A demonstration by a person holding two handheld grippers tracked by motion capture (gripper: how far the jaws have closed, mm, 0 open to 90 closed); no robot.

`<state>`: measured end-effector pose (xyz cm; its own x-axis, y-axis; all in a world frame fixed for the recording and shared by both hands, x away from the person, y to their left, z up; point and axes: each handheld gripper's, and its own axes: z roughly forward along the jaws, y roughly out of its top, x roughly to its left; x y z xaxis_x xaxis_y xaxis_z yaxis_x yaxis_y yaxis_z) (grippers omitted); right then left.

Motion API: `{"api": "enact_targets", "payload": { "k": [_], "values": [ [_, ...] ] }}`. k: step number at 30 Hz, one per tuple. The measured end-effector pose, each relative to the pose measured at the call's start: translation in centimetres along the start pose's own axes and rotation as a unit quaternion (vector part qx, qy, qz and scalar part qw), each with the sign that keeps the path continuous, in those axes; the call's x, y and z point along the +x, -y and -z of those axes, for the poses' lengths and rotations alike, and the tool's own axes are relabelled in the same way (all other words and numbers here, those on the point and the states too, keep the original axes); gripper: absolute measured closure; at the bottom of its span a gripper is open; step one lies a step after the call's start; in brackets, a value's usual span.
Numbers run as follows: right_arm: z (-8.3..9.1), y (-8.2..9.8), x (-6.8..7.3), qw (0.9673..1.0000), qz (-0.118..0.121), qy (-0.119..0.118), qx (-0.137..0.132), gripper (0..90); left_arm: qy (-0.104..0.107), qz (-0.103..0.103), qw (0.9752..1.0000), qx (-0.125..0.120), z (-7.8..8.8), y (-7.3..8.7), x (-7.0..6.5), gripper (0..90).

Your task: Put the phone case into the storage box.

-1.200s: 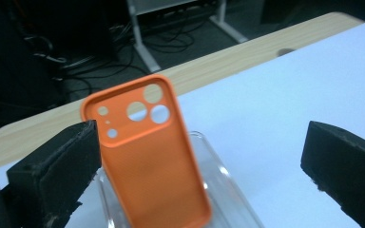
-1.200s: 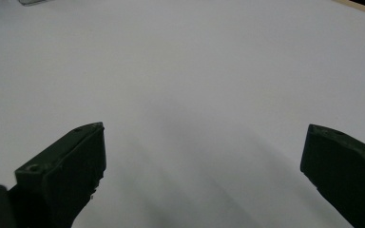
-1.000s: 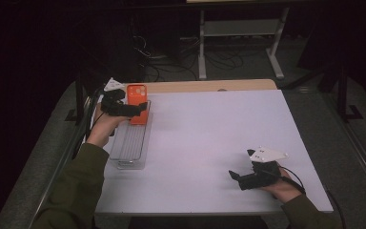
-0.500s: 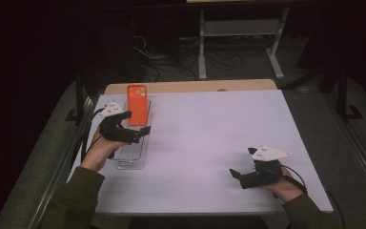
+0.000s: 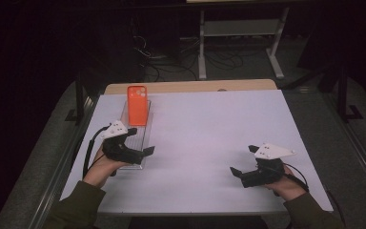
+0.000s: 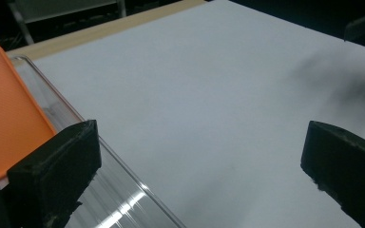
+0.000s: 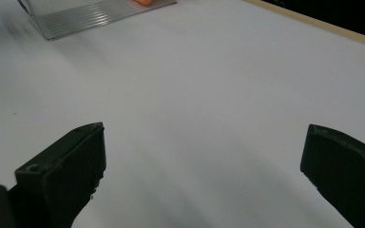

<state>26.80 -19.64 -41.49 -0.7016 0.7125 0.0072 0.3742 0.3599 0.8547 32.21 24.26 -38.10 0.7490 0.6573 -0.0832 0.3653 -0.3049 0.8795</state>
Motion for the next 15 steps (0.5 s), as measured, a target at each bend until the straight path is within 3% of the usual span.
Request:
{"api": "enact_targets", "payload": {
  "k": [8, 15],
  "values": [
    [0.1, -0.2, -0.1, 1.0, 0.001, 0.001, -0.005, 0.6, 0.004, -0.009, 0.9999, 0.012, -0.3, 1.4, -0.6, 0.0],
    [0.0, -0.2, -0.2, 1.0, 0.007, -0.001, -0.007, 0.6, 0.006, -0.006, 0.9999, 0.007, -0.2, 2.0, -0.5, 0.0]
  ]
}}
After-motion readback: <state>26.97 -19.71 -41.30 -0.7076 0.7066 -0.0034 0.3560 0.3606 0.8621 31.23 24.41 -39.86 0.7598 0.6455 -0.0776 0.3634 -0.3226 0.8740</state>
